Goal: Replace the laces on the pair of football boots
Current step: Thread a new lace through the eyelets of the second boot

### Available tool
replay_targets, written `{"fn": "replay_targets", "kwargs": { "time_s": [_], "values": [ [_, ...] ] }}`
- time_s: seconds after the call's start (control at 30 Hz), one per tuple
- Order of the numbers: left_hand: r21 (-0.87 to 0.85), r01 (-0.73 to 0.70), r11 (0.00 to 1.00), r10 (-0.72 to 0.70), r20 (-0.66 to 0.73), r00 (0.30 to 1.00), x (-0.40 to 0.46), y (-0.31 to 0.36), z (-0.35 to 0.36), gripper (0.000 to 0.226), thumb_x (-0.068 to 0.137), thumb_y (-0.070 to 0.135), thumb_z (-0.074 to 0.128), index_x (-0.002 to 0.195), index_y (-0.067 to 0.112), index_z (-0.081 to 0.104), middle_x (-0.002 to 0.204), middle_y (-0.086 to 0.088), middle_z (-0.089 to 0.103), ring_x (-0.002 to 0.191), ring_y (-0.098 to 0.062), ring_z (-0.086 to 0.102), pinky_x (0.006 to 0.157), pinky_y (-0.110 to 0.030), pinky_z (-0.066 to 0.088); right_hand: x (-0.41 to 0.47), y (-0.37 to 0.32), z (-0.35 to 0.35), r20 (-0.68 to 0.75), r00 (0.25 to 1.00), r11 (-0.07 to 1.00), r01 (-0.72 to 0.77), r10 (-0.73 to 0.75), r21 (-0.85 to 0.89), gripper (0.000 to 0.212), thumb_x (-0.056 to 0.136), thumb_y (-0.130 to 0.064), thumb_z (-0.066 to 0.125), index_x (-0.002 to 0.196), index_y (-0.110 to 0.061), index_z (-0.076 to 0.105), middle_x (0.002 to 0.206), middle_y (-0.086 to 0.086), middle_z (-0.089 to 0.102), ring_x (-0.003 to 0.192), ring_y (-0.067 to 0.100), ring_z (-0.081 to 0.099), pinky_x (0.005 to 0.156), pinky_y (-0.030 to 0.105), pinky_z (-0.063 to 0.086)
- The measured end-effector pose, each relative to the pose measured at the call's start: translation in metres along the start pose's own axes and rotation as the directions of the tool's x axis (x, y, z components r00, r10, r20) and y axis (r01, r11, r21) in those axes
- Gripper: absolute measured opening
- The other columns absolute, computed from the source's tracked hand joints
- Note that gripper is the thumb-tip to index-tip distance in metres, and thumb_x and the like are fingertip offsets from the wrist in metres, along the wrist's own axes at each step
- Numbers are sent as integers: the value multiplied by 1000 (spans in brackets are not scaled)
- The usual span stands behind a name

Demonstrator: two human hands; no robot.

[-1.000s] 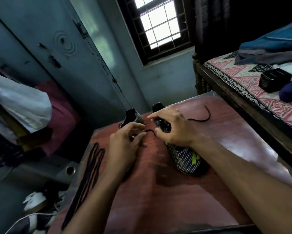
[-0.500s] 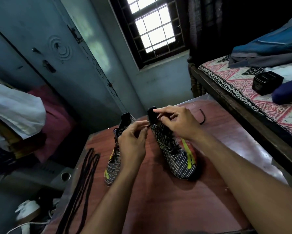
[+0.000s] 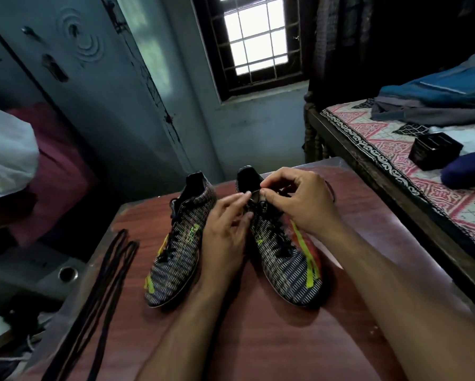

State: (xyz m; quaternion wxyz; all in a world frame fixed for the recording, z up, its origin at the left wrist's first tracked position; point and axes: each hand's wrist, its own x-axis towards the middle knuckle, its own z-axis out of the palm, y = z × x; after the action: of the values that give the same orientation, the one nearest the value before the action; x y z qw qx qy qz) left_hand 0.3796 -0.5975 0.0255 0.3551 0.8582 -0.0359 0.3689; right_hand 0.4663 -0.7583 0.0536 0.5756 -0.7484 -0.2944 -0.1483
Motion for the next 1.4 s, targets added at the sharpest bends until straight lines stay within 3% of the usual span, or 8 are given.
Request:
{"fn": "replay_targets", "kwargs": {
  "time_s": [0.17,0.4,0.57,0.67,0.9,1.1,1.27,1.4],
  "values": [
    [-11,-21,1000,20,-27,999,7,-12,3,21,95,9,70,113,17,75,110,11,66,104,-4,65,88,-19,54,-1,-1,5,34,998,997,45,-44,-57,12,83,-17,84,87,-22,74,83,-13,72,79,8,69,73,26,58],
    [-57,19,998,-19,-8,1000,9,-18,-4,18,87,12,80,104,17,76,103,14,66,93,-2,67,85,-18,56,-6,6,18,123,973,922,223,-193,-317,14,93,-12,73,104,-19,77,98,-5,68,98,7,57,87,15,43],
    [-77,33,997,-34,-21,999,8,-18,-7,18,85,14,82,102,19,76,102,13,67,91,-2,68,83,-22,59,-7,3,20,168,956,836,293,-241,-464,9,94,-22,67,98,-20,75,96,-6,55,98,16,51,85,42,48],
    [-88,42,995,-44,-14,999,8,-19,-7,19,86,14,81,103,20,76,103,14,67,93,-2,68,83,-23,59,-5,3,21,205,957,806,284,-205,-519,8,93,-25,68,96,-23,75,102,-7,47,98,14,45,85,41,46],
    [-179,122,976,-129,-29,991,5,-16,-5,23,86,12,82,107,17,74,104,9,73,95,-1,70,80,-13,56,2,-1,8,294,955,931,81,29,-356,10,91,-25,76,95,-33,78,106,-13,52,109,10,45,87,6,32],
    [-176,85,981,-93,-39,995,6,-16,-5,12,84,8,83,89,11,73,104,8,73,102,-4,69,82,-12,53,-2,-3,14,197,980,925,62,14,-374,15,87,-30,79,92,-43,77,98,-27,57,108,12,47,95,48,44],
    [-186,92,978,-99,-25,995,7,-17,-4,11,85,8,82,90,12,73,105,7,74,104,-6,69,82,-15,54,-1,-2,15,161,986,893,41,35,-449,16,86,-36,78,82,-46,65,115,-26,59,120,9,44,97,40,33],
    [-175,95,980,-102,-30,994,7,-16,-5,12,84,9,83,89,16,74,104,10,74,103,-4,69,82,-11,51,5,5,7,347,938,955,87,18,-284,22,93,-28,73,82,-45,64,126,-27,61,133,2,42,110,39,32]
  ]
}}
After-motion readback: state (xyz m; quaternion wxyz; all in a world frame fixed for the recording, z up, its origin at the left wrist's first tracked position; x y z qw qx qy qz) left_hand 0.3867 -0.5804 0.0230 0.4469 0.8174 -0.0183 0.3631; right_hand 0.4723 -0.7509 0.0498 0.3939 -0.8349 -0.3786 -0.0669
